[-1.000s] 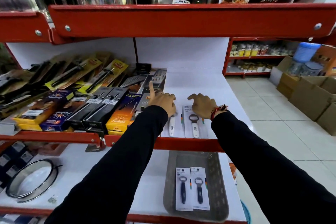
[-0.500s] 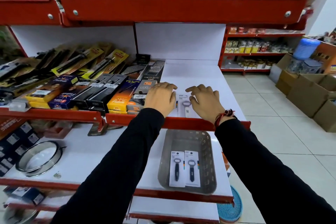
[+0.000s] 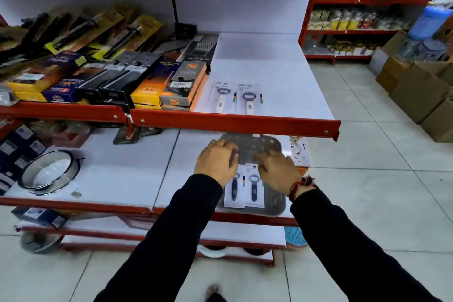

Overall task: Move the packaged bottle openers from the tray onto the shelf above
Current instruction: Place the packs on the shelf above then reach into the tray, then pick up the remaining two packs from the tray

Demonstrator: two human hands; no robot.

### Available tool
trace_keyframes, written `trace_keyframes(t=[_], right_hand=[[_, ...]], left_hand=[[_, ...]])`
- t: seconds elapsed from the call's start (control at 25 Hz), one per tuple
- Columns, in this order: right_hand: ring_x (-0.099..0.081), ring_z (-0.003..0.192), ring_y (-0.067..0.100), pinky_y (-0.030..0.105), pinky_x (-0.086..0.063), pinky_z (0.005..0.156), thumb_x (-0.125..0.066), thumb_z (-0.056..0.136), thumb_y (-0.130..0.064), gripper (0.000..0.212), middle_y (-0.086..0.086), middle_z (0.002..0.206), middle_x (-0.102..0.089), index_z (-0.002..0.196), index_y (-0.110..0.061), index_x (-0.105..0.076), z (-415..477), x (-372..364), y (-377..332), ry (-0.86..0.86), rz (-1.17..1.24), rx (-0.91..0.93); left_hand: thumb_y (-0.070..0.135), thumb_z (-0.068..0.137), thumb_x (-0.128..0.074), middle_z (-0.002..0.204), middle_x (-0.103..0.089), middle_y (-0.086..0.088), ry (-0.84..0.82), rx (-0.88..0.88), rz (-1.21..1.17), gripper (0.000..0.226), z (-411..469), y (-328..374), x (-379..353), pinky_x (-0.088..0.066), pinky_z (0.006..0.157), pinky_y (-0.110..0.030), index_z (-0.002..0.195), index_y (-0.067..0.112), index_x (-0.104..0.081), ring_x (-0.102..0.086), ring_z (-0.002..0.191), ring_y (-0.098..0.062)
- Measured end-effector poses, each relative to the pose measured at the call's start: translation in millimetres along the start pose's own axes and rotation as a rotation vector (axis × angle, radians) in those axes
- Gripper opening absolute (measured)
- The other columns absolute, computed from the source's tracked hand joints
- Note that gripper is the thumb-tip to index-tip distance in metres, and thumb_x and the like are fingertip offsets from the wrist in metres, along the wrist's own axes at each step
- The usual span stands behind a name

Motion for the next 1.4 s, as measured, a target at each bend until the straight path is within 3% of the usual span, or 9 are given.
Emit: trace_keyframes(t=[0.16, 0.28, 0.44, 0.8, 0.96, 1.08, 1.16, 1.28, 1.4], right_hand=[[-0.054, 0.123, 0.035, 0.042, -0.045, 0.104, -0.050, 0.087, -0.021, 0.044, 0.012, 0.138, -0.054, 0.130, -0.019, -0.058, 42, -45, 27, -0.132, -0.021, -0.077], [-0.042, 0.136, 0.036, 0.046, -0.041, 0.112, -0.052, 0.087, -0.016, 0.056, 0.014, 0.151, -0.042, 0.142, -0.012, -0.045, 85, -75, 41, -0.228, -0.038, -0.080], [-0.036, 0.139, 0.037, 0.047, -0.040, 0.111, -0.055, 0.085, -0.013, 0.067, 0.013, 0.155, -0.035, 0.148, -0.009, -0.033, 124, -108, 55, -0.297, -0.063, -0.123], [-0.048, 0.129, 0.037, 0.046, -0.045, 0.107, -0.044, 0.087, -0.018, 0.050, 0.015, 0.145, -0.043, 0.135, -0.006, -0.050, 129, -119, 63, -0.246, 0.031, -0.100], [-0.056, 0.123, 0.034, 0.037, -0.045, 0.109, -0.041, 0.091, -0.012, 0.046, 0.018, 0.147, -0.037, 0.134, -0.002, -0.053, 118, -100, 59, -0.213, 0.115, -0.070], [-0.062, 0.114, 0.038, 0.041, -0.051, 0.101, -0.040, 0.086, -0.005, 0.047, 0.023, 0.133, -0.058, 0.130, -0.006, -0.056, 101, -81, 51, -0.162, 0.162, -0.033], [-0.066, 0.102, 0.039, 0.039, -0.056, 0.087, -0.039, 0.084, -0.001, 0.046, 0.023, 0.121, -0.067, 0.126, -0.006, -0.058, 84, -68, 43, -0.106, 0.151, 0.011], [-0.062, 0.098, 0.040, 0.034, -0.048, 0.073, -0.039, 0.082, 0.003, 0.054, 0.022, 0.117, -0.063, 0.132, -0.010, -0.054, 51, -39, 30, 0.092, 0.126, 0.020], [-0.056, 0.113, 0.038, 0.041, -0.051, 0.087, -0.040, 0.080, 0.006, 0.055, 0.020, 0.130, -0.056, 0.132, -0.009, -0.052, 17, -9, 18, 0.239, 0.090, 0.055]], left_hand=[[0.025, 0.095, -0.048, 0.130, -0.061, -0.011, -0.326, 0.095, 0.042, 0.035, 34, -27, -72, -0.053, 0.099, -0.040, 0.126, 0.014, -0.062, -0.059, 0.118, -0.031], [0.024, 0.096, -0.052, 0.148, -0.048, -0.012, -0.568, 0.163, 0.036, 0.046, 66, -43, -122, -0.044, 0.112, -0.039, 0.140, 0.010, -0.051, -0.053, 0.131, -0.032], [0.020, 0.092, -0.064, 0.155, -0.042, -0.009, -0.674, 0.182, 0.090, 0.060, 94, -56, -181, -0.040, 0.116, -0.040, 0.147, 0.012, -0.042, -0.047, 0.139, -0.031], [0.020, 0.088, -0.067, 0.151, -0.036, -0.013, -0.606, 0.134, 0.227, 0.059, 91, -52, -196, -0.040, 0.114, -0.045, 0.142, 0.010, -0.045, -0.035, 0.142, -0.035], [0.015, 0.088, -0.062, 0.147, -0.041, -0.010, -0.497, 0.177, 0.121, 0.046, 89, -47, -166, -0.046, 0.110, -0.040, 0.134, 0.014, -0.056, -0.049, 0.132, -0.033], [0.012, 0.092, -0.054, 0.144, -0.049, -0.012, -0.483, 0.181, 0.003, 0.037, 79, -41, -137, -0.047, 0.109, -0.038, 0.129, 0.012, -0.059, -0.055, 0.127, -0.035], [0.010, 0.094, -0.047, 0.132, -0.061, -0.018, -0.434, 0.175, -0.036, 0.033, 67, -35, -114, -0.050, 0.103, -0.039, 0.124, 0.010, -0.061, -0.058, 0.120, -0.037], [0.008, 0.095, -0.042, 0.119, -0.068, -0.020, -0.322, 0.190, -0.086, 0.033, 43, -30, -78, -0.052, 0.093, -0.038, 0.122, 0.011, -0.061, -0.062, 0.110, -0.037], [0.010, 0.097, -0.041, 0.118, -0.068, -0.018, -0.206, 0.168, -0.102, 0.031, 22, -23, -42, -0.054, 0.092, -0.039, 0.121, 0.012, -0.062, -0.061, 0.110, -0.036]])
Point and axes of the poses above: each hand's wrist, its own z-axis towards the middle knuckle, its own x-axis out of the back of the hand, y = z × x, the point moved 5 cm from there along z, towards the middle knuckle
